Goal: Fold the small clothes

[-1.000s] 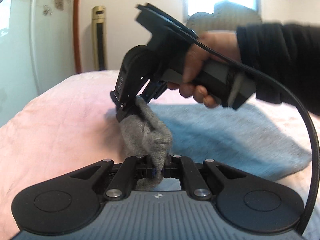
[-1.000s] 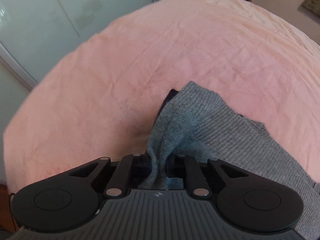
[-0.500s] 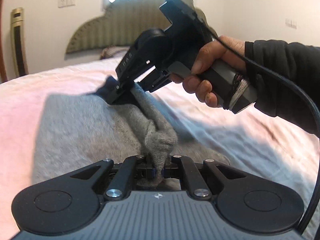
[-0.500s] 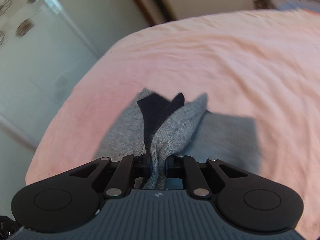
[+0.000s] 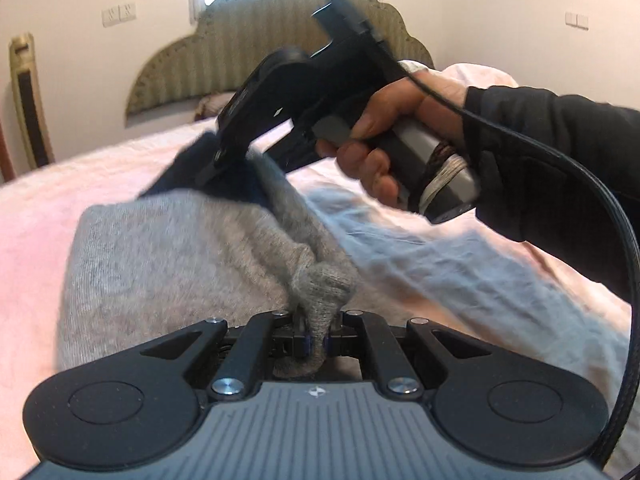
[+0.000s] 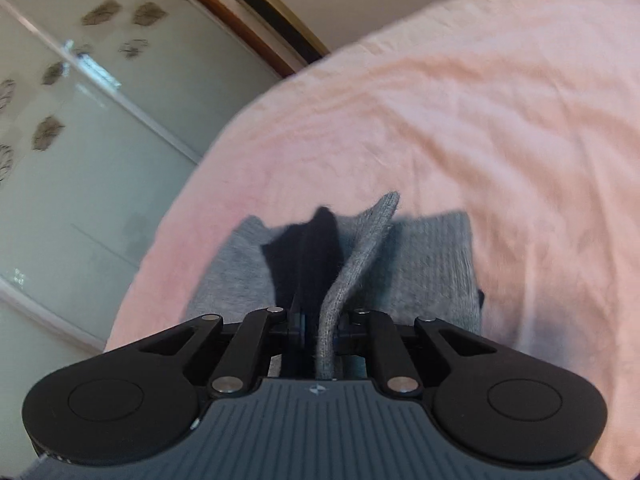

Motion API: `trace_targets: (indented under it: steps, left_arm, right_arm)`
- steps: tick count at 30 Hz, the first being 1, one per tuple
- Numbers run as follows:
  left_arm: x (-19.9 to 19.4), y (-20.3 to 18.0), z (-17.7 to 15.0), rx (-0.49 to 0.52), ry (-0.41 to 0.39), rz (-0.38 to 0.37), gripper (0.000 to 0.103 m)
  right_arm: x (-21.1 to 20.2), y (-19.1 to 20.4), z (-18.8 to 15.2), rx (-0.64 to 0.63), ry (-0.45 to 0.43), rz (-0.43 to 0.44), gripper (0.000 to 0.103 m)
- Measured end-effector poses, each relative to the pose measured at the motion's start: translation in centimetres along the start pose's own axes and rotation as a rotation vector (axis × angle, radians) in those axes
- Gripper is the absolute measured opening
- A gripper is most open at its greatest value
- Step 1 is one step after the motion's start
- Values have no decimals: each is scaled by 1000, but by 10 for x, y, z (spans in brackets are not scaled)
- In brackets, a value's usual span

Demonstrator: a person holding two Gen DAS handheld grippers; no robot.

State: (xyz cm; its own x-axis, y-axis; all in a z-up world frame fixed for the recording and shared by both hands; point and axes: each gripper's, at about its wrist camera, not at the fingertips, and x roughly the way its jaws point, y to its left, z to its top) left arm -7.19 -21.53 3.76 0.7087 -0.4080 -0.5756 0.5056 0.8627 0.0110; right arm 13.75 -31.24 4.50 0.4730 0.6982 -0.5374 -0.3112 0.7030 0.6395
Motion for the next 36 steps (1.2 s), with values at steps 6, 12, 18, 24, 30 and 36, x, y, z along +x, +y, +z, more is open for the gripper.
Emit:
trace_targets:
  steps: [6,12,18,24,30,36]
  left_arm:
    - [10,-5,-6,21,18,-26,6]
    - [-59,68,-14,-195,-43,-324,44]
    - [-61,209,-11,-727,-117,-268,88]
    - [55,259,11,-878,79,-276,87]
    - [66,240,31,-701,75,-148,26]
    - [62,219,30,-545,61,-48,31]
  right_arm:
    - [-6,-50,-17,113,-16,-21,19]
    - [-65,-51,-33,204,-274,41,85]
    - [-60,-49,-45,169,-182,-15,84]
    - [-18,-48,-33,181,-144,-52,84]
    - [-8,-41,-30,133,-109,-71,23]
    - [-13,-71,-47,259,-180,5,27]
